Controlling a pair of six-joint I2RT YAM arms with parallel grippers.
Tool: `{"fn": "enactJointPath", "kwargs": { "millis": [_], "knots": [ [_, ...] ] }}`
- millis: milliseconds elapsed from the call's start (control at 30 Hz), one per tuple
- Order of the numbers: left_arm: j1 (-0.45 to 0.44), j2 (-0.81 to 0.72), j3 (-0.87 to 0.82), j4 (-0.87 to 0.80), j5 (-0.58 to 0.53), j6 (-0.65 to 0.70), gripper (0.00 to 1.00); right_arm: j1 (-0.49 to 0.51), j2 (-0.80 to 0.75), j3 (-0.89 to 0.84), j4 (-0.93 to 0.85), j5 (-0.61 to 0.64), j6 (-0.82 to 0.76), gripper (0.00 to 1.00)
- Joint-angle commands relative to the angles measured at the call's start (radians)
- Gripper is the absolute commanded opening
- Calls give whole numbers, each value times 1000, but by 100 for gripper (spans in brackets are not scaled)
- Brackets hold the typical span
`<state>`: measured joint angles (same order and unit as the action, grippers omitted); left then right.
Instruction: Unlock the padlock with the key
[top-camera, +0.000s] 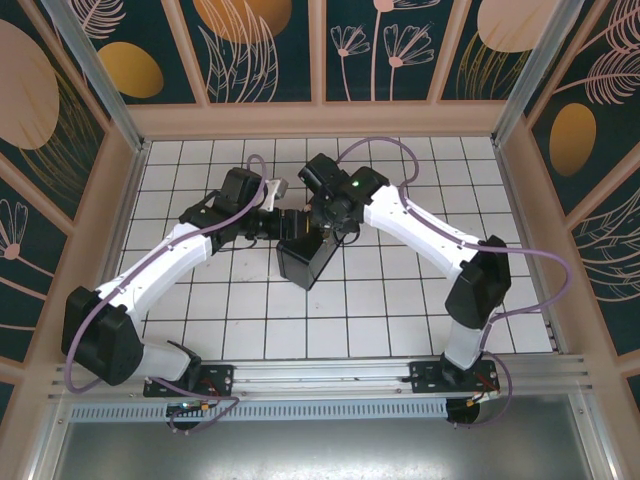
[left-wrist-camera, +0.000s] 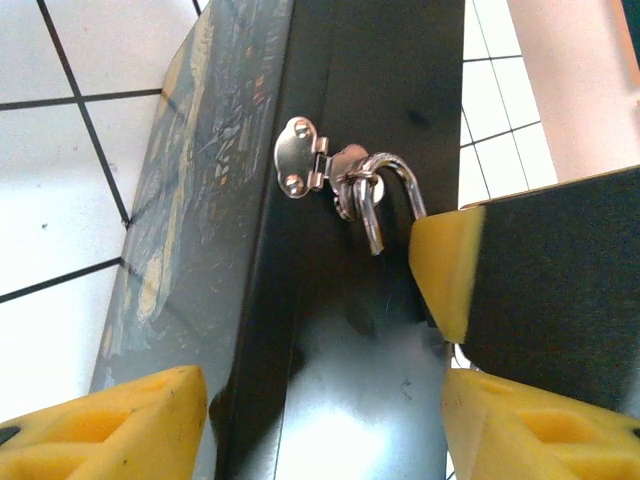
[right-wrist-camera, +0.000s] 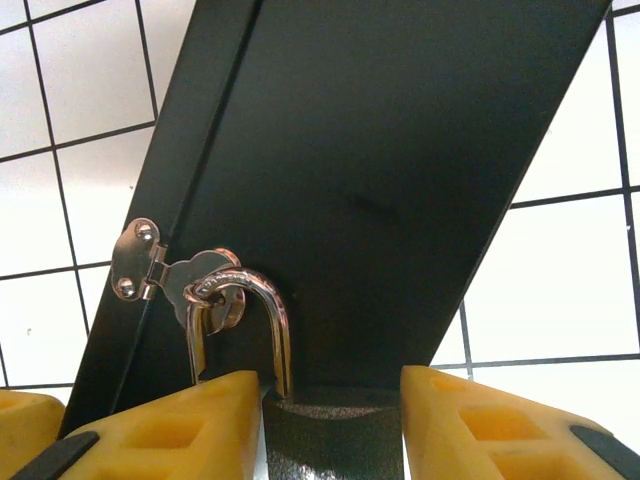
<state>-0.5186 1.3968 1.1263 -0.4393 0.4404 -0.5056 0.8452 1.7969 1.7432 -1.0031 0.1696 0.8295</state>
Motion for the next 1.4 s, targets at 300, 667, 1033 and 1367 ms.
{"fn": "enactJointPath", "kwargs": {
  "millis": [300, 667, 1033, 1367],
  "knots": [
    [-5, -38, -15, -7, 22, -1, 64, 4, 73, 21, -71, -2, -39, 40],
    [45, -42, -32, -5, 27, -5, 64, 12, 60, 7, -88, -11, -61, 47],
    [54, -30, -17, -2, 17, -13, 65, 24, 51, 54, -164, 56, -66, 50],
    [54, -10, -24, 2, 25, -1, 64, 5, 68, 233, -185, 61, -121, 52]
  ]
}}
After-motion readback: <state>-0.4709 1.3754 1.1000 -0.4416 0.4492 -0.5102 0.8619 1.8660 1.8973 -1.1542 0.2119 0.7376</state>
